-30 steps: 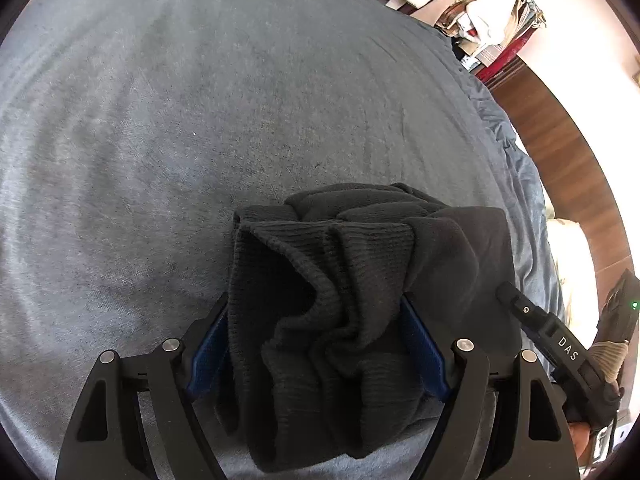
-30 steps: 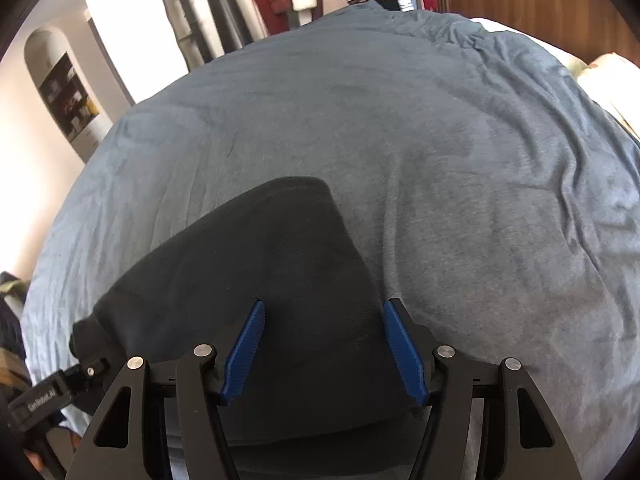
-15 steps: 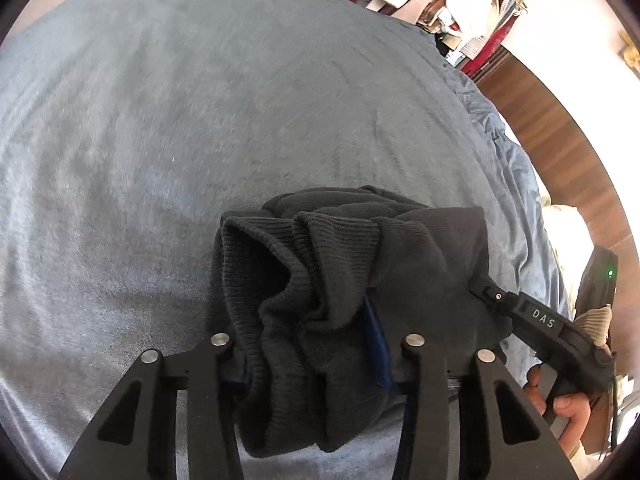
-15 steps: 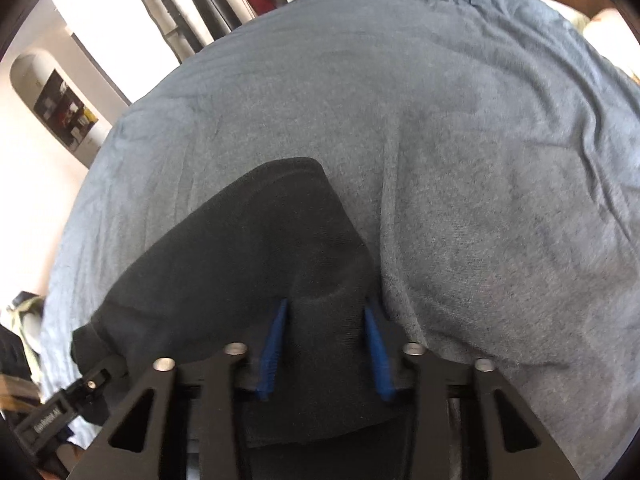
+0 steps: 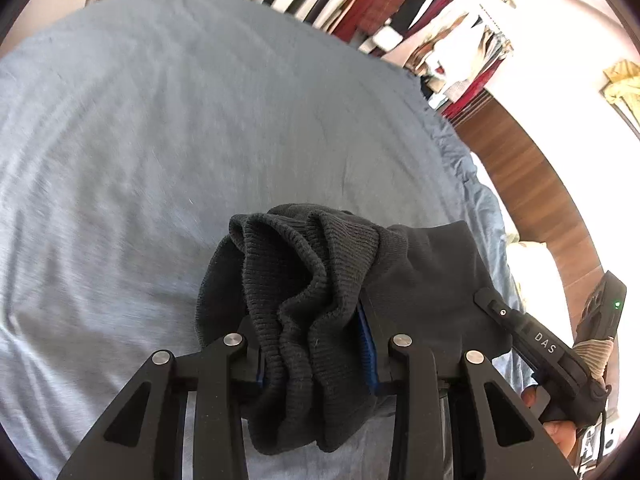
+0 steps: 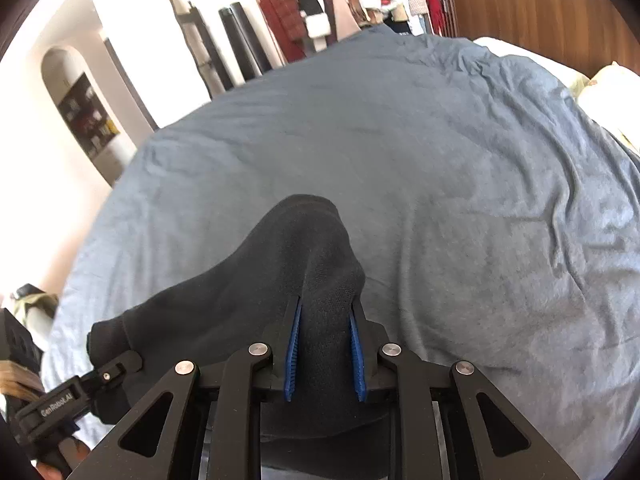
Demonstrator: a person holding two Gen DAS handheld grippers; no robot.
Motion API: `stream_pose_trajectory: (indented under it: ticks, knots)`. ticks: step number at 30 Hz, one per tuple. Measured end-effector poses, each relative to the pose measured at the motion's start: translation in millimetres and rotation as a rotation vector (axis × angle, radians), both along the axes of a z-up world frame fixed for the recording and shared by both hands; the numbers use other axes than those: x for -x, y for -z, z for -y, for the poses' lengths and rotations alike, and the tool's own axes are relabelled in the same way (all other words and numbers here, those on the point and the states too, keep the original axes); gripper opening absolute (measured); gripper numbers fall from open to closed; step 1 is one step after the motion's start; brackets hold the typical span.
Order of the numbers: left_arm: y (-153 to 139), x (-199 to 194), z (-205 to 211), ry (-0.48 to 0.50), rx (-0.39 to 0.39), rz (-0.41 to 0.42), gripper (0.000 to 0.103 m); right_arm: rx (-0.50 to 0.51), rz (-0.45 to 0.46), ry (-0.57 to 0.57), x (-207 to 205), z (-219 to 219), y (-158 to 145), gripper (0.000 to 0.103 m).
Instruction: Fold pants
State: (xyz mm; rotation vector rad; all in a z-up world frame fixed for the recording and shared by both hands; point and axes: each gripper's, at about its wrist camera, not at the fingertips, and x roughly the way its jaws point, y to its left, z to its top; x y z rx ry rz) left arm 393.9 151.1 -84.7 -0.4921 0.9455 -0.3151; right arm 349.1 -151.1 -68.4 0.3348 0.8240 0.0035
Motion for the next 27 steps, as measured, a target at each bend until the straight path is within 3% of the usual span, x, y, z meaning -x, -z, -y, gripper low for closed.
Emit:
stream_pose_trajectory:
  ticks: [7,15,21,27]
  knots:
    - [-37.0,22.5,-52.0,-0.033,-0.086,0.062,0.034,-0.017,0.058,-0.051,18.0,-42.2,-24.9,0.023]
    - [-45.7,33.4,-125.4,-0.084,-0.207,0.043,0.034,-0.082,0.046,-0.150,16.5,-126.6,-17.9,0.022]
    - [-18.5,29.2,-176.2,-0.119,-0.258,-0.007,0.034,-0.079,0.016,-0.231,5.3,-182.7,-0.2,0.022]
    - [23.8,26.7,-207.0,-0.120,-0.245,-0.082,0.034,-0.030,-0.025,-0.297,-3.7,-218.4,24.5,0.023]
